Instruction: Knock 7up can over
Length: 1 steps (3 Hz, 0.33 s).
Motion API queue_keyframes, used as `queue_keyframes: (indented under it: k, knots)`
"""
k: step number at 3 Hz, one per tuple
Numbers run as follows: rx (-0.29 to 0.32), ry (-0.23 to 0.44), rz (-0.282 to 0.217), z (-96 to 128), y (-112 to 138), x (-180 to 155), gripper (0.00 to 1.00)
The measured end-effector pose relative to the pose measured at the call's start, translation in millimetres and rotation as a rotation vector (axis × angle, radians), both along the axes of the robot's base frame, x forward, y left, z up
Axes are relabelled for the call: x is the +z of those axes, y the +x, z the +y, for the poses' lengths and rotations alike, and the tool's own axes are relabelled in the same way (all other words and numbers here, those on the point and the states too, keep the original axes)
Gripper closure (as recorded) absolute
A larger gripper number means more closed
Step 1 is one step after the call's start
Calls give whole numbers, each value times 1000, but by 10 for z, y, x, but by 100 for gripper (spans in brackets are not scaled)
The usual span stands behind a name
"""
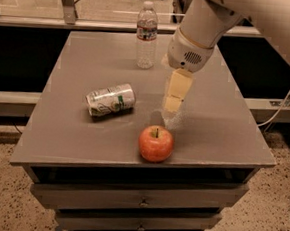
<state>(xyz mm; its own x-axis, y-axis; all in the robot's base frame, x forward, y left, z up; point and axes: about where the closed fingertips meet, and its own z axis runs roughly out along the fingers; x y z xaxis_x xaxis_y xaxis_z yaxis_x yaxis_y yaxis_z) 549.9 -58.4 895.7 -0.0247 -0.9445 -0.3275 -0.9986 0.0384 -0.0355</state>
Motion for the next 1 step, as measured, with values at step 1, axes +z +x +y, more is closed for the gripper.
queue_keyframes:
  k: [1]
  knots:
    - [-153, 189, -120, -450, -173, 199, 0]
